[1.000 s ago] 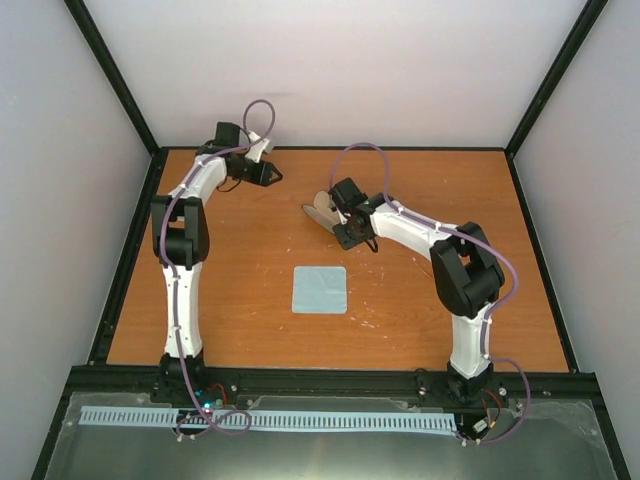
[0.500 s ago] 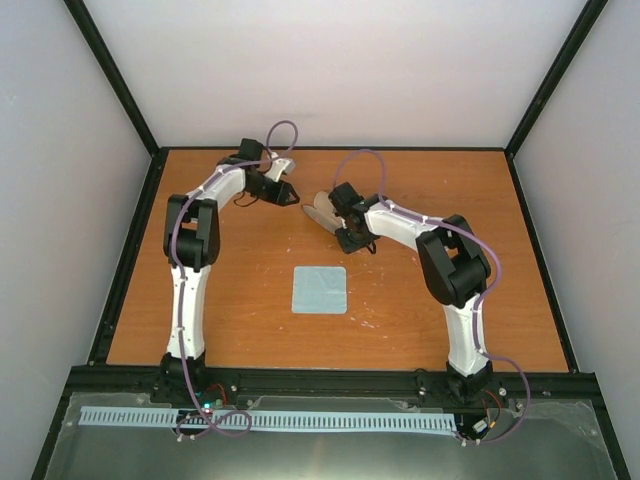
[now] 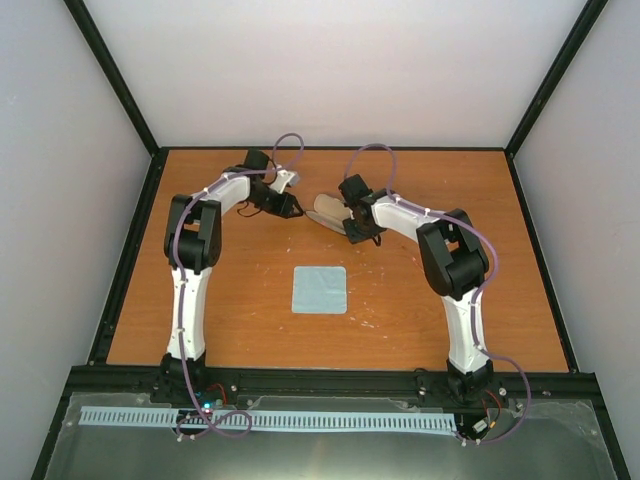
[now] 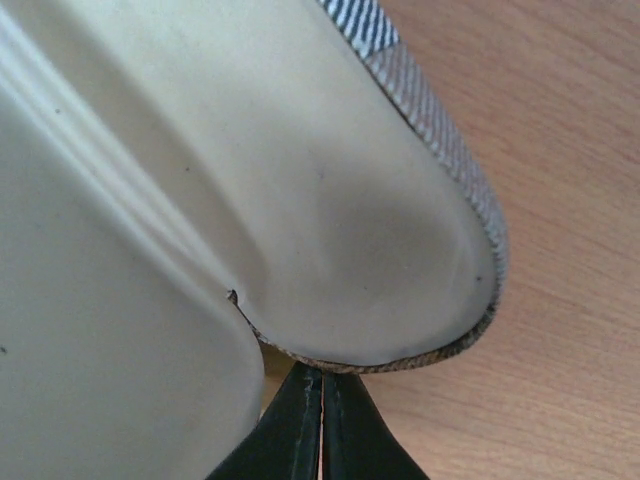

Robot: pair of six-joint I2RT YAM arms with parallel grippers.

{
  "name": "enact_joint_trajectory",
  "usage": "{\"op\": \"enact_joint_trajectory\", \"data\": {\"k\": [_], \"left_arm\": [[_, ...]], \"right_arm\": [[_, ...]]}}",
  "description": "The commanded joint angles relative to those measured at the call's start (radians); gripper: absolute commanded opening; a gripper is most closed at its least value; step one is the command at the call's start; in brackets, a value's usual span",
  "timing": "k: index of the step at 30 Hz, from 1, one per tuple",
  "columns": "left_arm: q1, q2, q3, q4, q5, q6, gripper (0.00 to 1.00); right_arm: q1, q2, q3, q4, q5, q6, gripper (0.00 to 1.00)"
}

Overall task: Organize the sunglasses
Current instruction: Adjust the sunglasses case at the center of the board.

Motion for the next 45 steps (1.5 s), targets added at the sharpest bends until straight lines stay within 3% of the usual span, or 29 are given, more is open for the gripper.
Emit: {"op": "enact_joint_trajectory", "data": {"k": [1,12,16,22,29,32,34,36,39,45], "left_arm": [[-0.010,-0.056,-0.035,0.009,0.000,-0.011,0.43],[-0.056,-0.124,-0.146,0.033,-0.028,-0.008,0.44],[-0.056,-0.140,-0.158,0.023,-0.050,-0.002,0.46],[-0.056,-0.172,-0.200,0.020,-0.076,0.001,0.48],[-0.046,-0.312,-0.287,0.039,-0.131,0.013,0.58],[-0.047,-0.395,-0.346,0.042,-0.095,0.051,0.58],[-0.047,-0.443,-0.376,0.038,-0.076,0.068,0.58],[-0.047,-0.474,-0.401,0.034,-0.065,0.078,0.58],[-0.047,-0.509,-0.427,0.018,-0.052,0.088,0.58],[-0.047,-0.575,-0.531,0.053,-0.092,0.099,0.58]], "right_arm": [[-0.006,0.029,0.039,0.032,0.020,-0.024,0.03],[-0.039,0.021,0.036,0.026,0.070,-0.049,0.03],[-0.054,-0.005,0.003,0.048,0.091,-0.055,0.09],[-0.060,-0.024,-0.006,0.041,0.115,-0.067,0.11],[-0.050,-0.259,-0.100,0.017,0.134,-0.019,0.21],[-0.050,-0.398,-0.176,0.029,0.025,0.065,0.25],[-0.056,-0.451,-0.222,0.015,-0.056,0.146,0.16],[-0.071,-0.470,-0.276,0.027,-0.232,0.147,0.08],[-0.067,-0.437,-0.314,-0.004,-0.465,0.190,0.14],[0.067,-0.408,-0.349,-0.082,-0.405,0.180,0.29]]}}
